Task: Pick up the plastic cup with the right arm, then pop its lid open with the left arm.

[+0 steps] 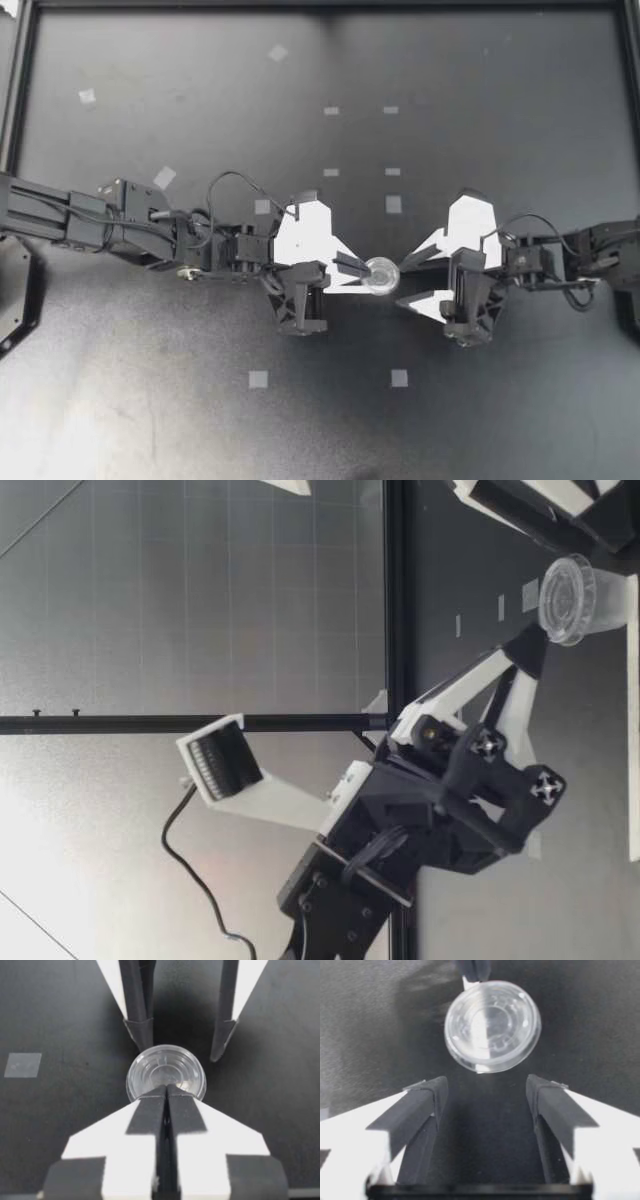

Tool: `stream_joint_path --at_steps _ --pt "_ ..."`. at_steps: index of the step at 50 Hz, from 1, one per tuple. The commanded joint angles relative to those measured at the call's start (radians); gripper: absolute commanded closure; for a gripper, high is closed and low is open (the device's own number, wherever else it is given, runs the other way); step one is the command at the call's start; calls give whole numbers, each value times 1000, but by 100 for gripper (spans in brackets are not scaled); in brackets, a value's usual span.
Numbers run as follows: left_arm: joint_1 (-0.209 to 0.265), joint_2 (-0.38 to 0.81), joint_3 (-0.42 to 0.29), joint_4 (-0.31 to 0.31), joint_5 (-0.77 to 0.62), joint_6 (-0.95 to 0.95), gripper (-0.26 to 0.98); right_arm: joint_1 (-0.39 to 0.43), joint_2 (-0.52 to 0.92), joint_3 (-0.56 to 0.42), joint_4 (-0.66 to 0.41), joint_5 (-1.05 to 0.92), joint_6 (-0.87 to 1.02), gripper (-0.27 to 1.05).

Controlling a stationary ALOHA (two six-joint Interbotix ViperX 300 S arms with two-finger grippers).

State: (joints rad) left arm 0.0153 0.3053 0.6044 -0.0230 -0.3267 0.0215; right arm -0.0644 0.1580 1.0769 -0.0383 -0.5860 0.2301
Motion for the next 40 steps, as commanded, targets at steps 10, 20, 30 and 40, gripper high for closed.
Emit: stream_joint_path --at_steps 10,20,30,40 --pt "3 -11 -15 3 -5 2 72 -11 -8 -14 0 -3 -8 13" --pt "3 3 -15 2 -2 0 72 -11 -12 -17 2 -3 -11 13" --pt "3 9 -17 2 0 0 72 -11 -15 -20 -2 -3 -11 13" --pt "3 9 -15 2 0 0 72 -11 -12 -43 -15 -3 -11 13"
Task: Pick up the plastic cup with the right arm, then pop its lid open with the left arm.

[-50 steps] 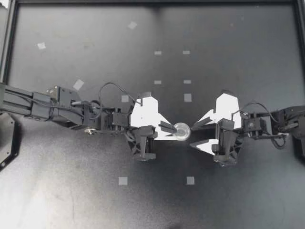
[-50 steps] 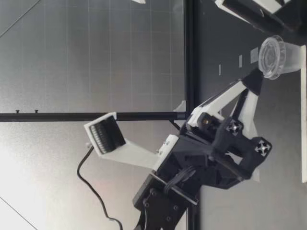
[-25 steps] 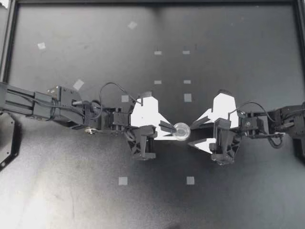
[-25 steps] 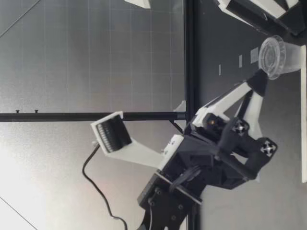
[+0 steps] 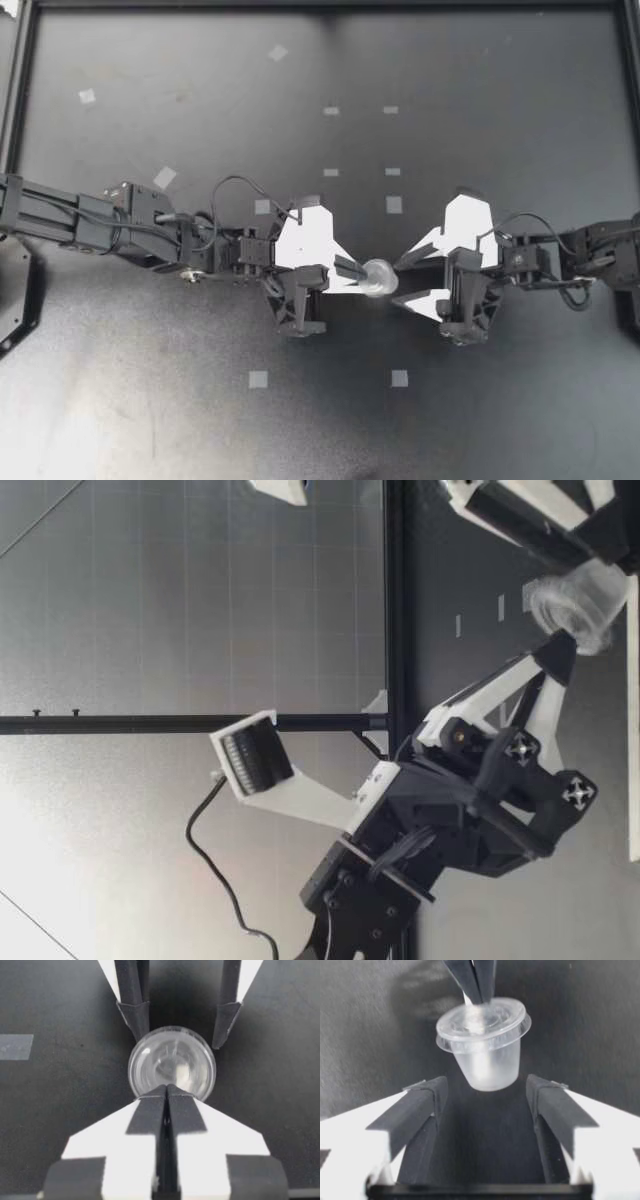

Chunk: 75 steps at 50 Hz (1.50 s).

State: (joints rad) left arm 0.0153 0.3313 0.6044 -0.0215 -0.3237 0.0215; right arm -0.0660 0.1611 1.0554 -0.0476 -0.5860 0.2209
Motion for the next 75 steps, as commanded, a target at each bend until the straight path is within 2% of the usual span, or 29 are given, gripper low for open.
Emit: stream_joint_path --at_steps 1,29,40,44,53,60,67,75 --pt "3 -17 -17 2 -3 0 72 -9 -14 -23 -9 -2 0 13" --pt "3 -17 -17 2 -3 0 72 -8 58 -110 -41 109 -2 14" --pt "5 -17 -14 2 -3 0 72 -8 46 -120 -43 143 -2 15" --pt "3 -17 -14 0 -3 0 72 -8 44 -117 -44 146 -2 20" --pt "5 -25 -12 0 -3 0 72 -8 32 -109 -48 156 -2 43" --pt "3 -66 12 0 -3 -2 72 -8 -15 -83 -48 146 -2 49" --pt "6 -156 74 -5 -29 -20 71 -8 -137 -5 -60 18 -3 49" --pt "6 -204 127 -38 -164 -69 62 -6 -268 106 -104 -308 -6 49"
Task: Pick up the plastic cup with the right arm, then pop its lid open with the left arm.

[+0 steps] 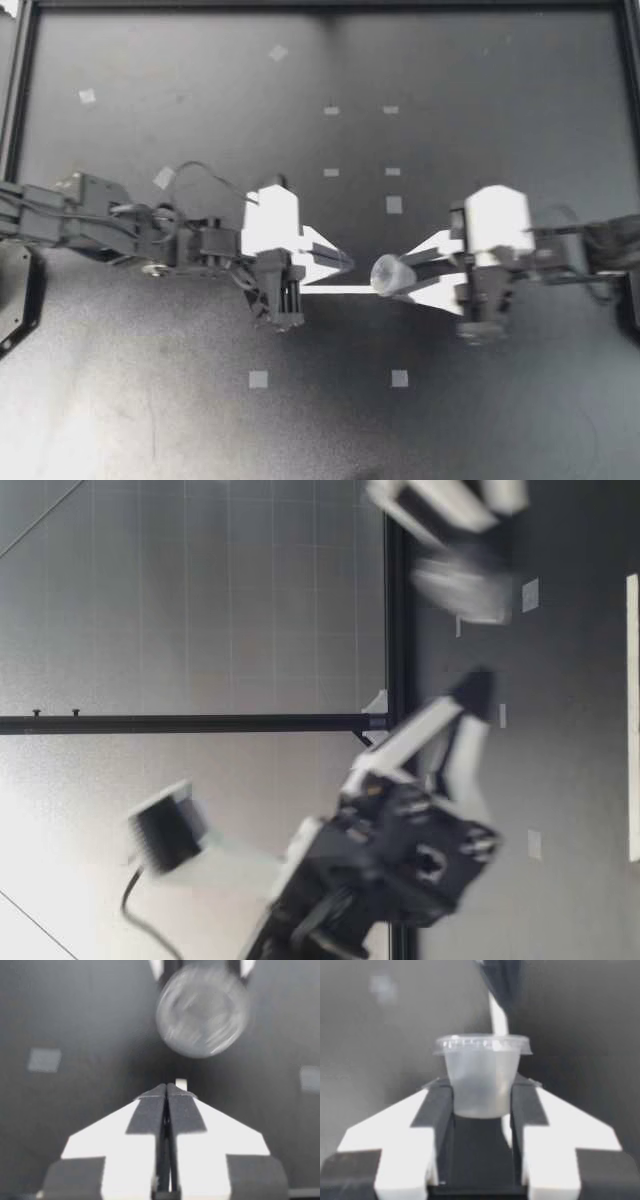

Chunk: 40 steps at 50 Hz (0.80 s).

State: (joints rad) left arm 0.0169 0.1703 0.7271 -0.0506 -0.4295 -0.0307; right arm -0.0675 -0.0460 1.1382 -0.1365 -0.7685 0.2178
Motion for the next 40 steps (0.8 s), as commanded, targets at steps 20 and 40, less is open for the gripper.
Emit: stream_joint_path --at_steps 20,40 --pt "5 -55 34 -14 -364 -575 -15 -5 -44 -3 -49 -341 -192 49" --pt "3 -83 54 -3 -471 -887 -7 -5 5 -21 -49 -339 -196 50"
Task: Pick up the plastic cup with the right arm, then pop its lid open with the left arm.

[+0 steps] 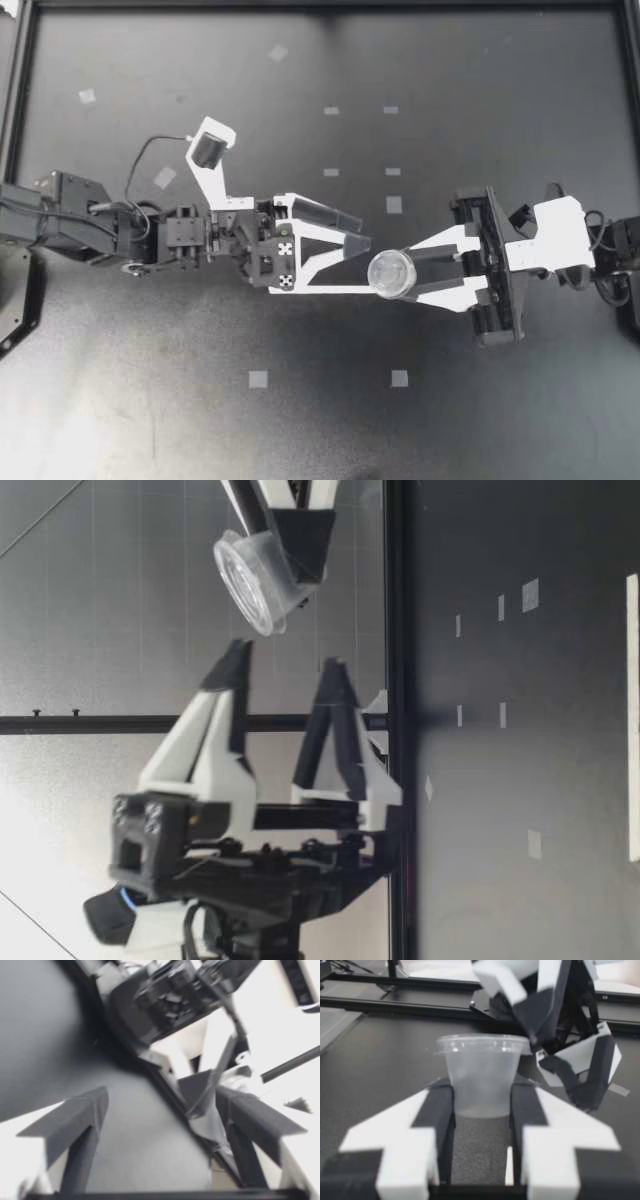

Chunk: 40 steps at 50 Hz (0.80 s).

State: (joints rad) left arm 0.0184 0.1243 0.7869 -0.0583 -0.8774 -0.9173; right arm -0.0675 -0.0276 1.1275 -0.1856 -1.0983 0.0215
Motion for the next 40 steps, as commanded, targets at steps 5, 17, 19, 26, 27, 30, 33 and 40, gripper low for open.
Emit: stream_joint_path --at_steps 5,17,19,26,27,30,33,40 --pt "-8 -41 -11 14 -34 -2 -7 -5 -12 -11 0 -8 -2 50" --pt "-44 -38 -48 43 -28 -34 -7 -6 -18 -14 3 6 -9 50" --pt "-49 -37 -55 52 -26 -46 -7 -6 -18 -15 6 15 -12 50" --pt "-57 -28 -64 69 -25 -69 -7 -8 -31 -20 17 31 -41 50" --pt "-58 -28 -64 71 -25 -71 -7 -8 -32 -20 18 31 -46 50" --pt "-61 -28 -64 71 -25 -72 -7 -9 -37 -18 34 37 -60 50" --pt "-69 -32 -66 71 -25 -72 -7 -14 -34 -15 54 52 -67 50" --pt "-77 -48 -69 71 -25 -72 -7 -26 -5 -5 83 92 -64 50"
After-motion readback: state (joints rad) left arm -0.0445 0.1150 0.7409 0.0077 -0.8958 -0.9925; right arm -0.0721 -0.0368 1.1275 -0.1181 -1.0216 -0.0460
